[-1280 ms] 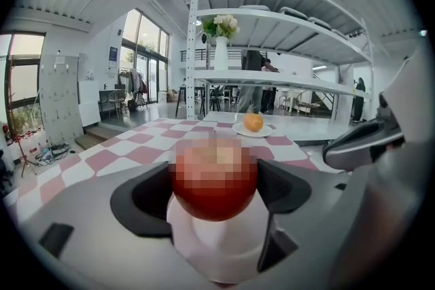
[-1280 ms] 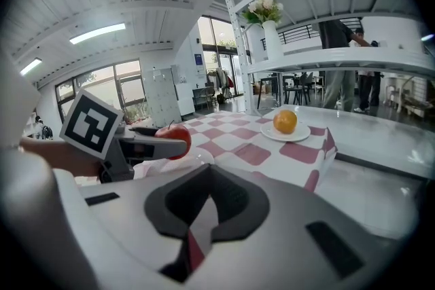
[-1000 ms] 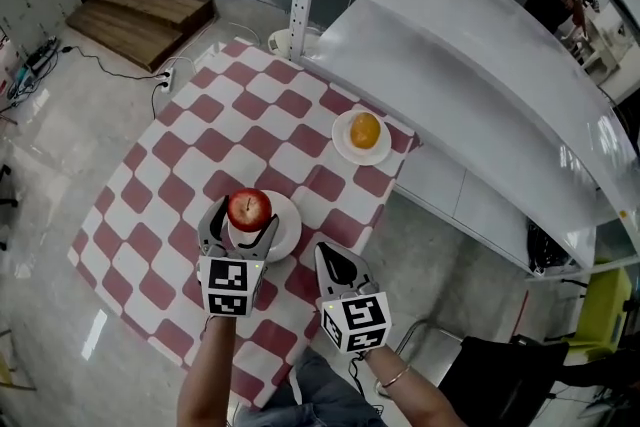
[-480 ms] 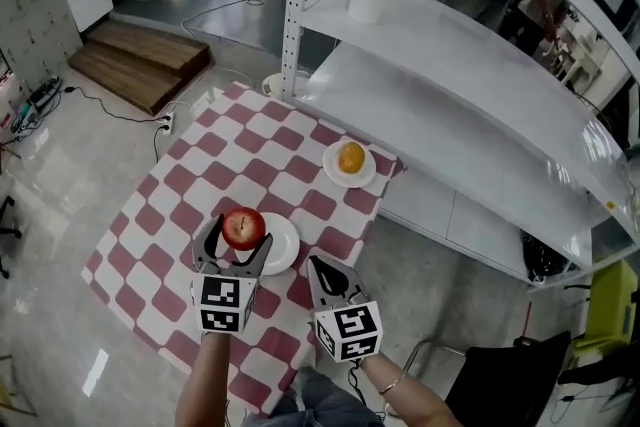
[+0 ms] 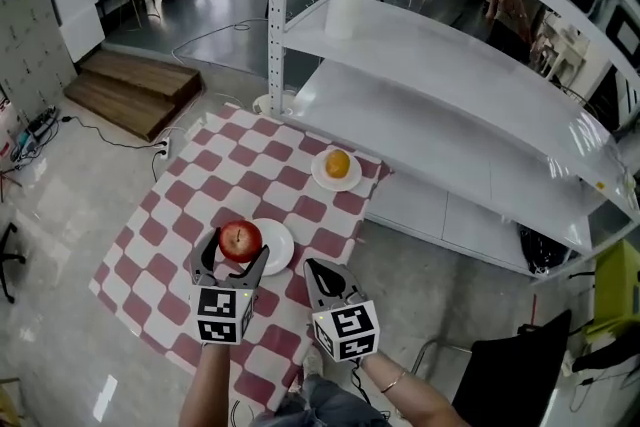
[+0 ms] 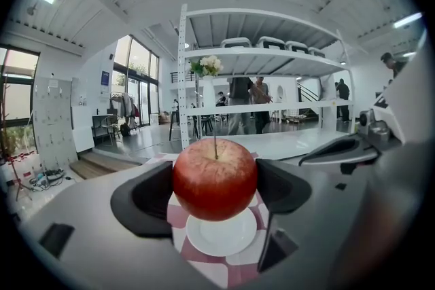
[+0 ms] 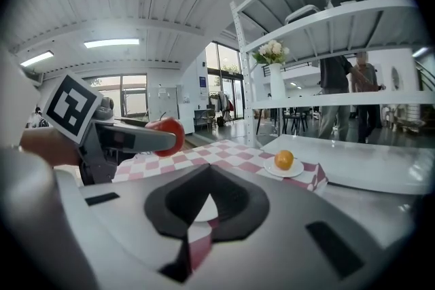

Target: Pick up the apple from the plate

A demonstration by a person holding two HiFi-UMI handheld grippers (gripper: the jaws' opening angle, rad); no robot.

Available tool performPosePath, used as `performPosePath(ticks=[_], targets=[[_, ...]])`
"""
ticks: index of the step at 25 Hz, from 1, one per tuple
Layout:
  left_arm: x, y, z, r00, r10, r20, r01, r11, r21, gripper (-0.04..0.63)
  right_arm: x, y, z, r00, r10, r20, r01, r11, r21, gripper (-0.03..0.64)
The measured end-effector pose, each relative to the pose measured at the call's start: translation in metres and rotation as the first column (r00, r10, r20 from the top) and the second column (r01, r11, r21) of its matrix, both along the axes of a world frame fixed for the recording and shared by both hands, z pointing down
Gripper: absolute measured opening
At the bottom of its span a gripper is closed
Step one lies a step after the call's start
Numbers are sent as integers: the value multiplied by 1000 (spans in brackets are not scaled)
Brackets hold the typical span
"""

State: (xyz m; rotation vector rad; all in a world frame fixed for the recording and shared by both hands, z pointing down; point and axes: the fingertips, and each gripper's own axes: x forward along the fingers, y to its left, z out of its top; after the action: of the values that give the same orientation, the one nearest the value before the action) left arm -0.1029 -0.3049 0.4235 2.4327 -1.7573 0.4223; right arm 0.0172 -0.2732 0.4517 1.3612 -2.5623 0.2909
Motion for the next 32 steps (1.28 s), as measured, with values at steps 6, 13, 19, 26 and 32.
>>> performPosePath(ticks=[6,13,19,26,32], targets=[[1,21,-8,1000,6,-3,-6,1000,6,373,3,13,-9,1000,11,2,-11,1000,25,9],[-6,47,-19,1000,-5,-7,5,1000,28,373,2,28,-19,1000,17,0,-17,998,52,9],[-14,67,-22,1000,-12,-6,12,999,32,373,-3,41,-23,1000,16,-3,-16,998,62,9],[-22,92,-22,1000,-20,-4,20,999,25,373,-9,58,-25,1000,18,-2,-18,997,70,9],[-26,113,-22,1000,-24,-8,24,1000,18,373,-10,71,-27,1000,20,-3,-20,997,73,9]])
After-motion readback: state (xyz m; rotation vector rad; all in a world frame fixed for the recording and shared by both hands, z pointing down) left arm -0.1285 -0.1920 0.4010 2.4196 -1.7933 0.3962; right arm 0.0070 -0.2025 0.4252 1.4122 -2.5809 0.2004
